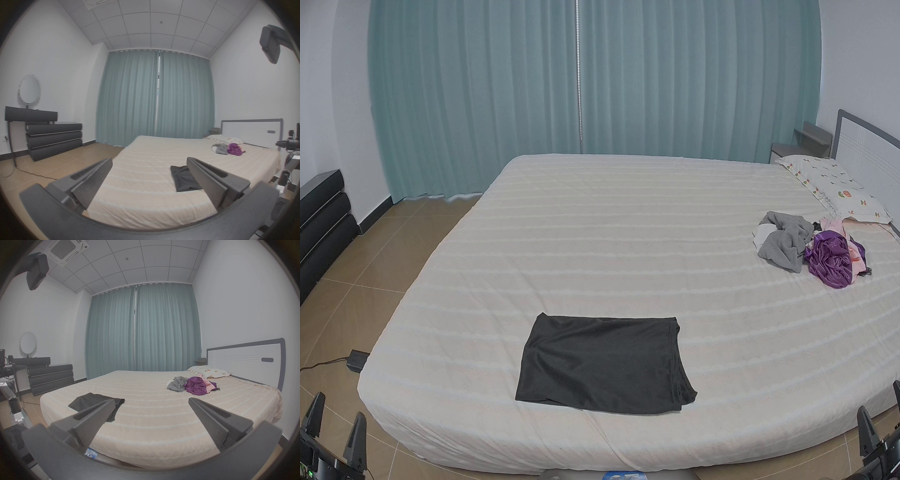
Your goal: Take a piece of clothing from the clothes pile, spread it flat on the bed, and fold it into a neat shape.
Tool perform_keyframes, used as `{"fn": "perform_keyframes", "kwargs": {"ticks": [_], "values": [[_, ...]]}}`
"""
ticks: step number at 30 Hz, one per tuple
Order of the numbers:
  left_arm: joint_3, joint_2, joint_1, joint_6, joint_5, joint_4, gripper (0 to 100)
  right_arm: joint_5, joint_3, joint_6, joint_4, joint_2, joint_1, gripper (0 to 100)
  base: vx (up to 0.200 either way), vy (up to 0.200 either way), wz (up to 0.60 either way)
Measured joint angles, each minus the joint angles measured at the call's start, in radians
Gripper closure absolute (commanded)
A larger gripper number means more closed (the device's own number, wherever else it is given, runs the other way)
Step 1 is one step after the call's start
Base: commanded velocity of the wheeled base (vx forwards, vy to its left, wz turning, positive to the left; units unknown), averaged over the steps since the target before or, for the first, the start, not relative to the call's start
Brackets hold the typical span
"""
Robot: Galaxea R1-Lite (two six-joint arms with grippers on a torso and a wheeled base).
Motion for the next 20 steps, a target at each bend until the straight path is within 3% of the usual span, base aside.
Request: {"fn": "perform_keyframes", "kwargs": {"ticks": [6,8,14,20], "values": [[0.0,0.0,0.0,0.004,0.185,0.0,0,0.0,0.0,0.0,0.0,0.0,0.0,0,0.0,0.0,0.0],[0.0,0.0,0.0,0.001,0.211,0.002,0,0.0,0.0,0.0,0.0,0.0,0.0,0,0.0,0.0,0.0],[0.0,0.001,-0.001,0.085,0.135,0.016,0,0.0,0.0,0.0,0.0,0.0,0.001,0,0.0,0.0,0.0],[0.0,0.001,-0.001,0.026,0.06,0.058,0,0.0,0.0,0.001,0.0,0.001,0.001,0,0.0,0.0,0.0]]}}
